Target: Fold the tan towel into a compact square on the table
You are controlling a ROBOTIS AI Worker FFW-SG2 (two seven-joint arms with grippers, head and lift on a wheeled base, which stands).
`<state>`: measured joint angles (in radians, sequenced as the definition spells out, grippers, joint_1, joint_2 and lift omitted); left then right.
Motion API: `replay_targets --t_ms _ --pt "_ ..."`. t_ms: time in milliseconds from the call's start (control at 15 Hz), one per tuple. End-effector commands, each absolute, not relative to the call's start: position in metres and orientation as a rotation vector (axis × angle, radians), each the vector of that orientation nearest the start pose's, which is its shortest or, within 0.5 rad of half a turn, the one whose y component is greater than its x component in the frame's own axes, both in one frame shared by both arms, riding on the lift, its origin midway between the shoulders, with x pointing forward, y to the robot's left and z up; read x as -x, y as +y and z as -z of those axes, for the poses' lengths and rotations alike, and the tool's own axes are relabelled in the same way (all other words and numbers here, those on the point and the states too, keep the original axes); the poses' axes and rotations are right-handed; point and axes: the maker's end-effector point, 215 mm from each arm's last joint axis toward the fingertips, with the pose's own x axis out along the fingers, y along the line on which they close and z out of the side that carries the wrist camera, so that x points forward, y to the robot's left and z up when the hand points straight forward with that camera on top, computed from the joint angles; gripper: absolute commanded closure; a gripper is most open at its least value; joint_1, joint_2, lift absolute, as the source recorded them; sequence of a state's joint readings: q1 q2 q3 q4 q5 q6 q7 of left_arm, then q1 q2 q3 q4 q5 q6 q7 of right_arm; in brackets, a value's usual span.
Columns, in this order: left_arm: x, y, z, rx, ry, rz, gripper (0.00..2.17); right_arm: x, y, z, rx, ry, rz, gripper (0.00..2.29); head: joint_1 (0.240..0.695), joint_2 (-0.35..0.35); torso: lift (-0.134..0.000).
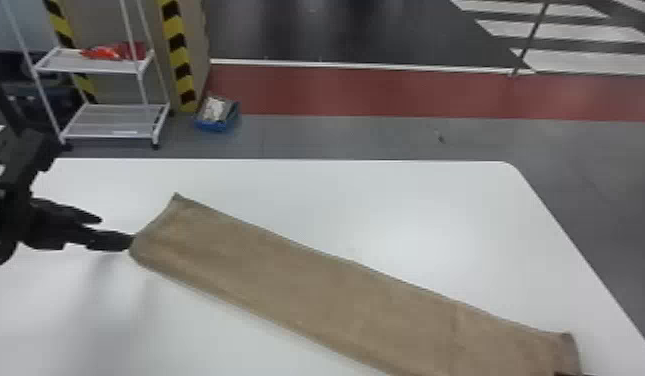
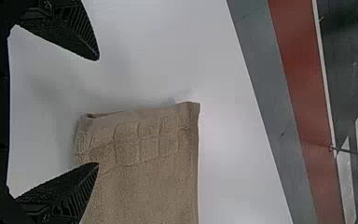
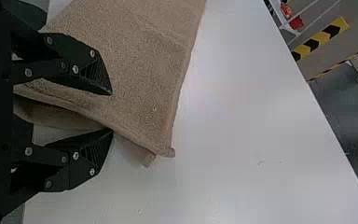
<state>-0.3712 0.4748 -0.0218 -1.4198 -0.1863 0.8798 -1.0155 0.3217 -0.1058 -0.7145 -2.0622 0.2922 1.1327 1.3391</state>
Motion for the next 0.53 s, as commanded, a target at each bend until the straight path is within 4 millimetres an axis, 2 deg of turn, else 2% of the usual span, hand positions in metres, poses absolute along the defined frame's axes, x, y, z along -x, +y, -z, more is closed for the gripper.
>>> replay_targets --t_ms 0,133,200,467 --pt "-0.569 0.352 0.412 -0.160 0.829 0.562 0.08 -0.300 -0.413 0.443 -0.395 0.835 -0.307 1.10 0.695 -0.082 -0.125" --pt "-0.568 0.355 0.413 -0.159 0.833 0.558 0.08 -0.304 -0.412 0.439 -0.405 0.827 -0.304 1.33 0.695 -0.078 -0.125" --pt "-0.567 0.356 0.413 -0.158 0.834 0.557 0.08 -0.308 -0.413 0.437 -0.406 0.820 -0.301 1.36 0.695 -0.077 -0.125" --pt "-0.567 0.358 0.413 -0.156 0.833 0.553 0.08 -0.350 -0.432 0.416 -0.388 0.769 -0.260 1.36 0.695 -0.078 -0.125"
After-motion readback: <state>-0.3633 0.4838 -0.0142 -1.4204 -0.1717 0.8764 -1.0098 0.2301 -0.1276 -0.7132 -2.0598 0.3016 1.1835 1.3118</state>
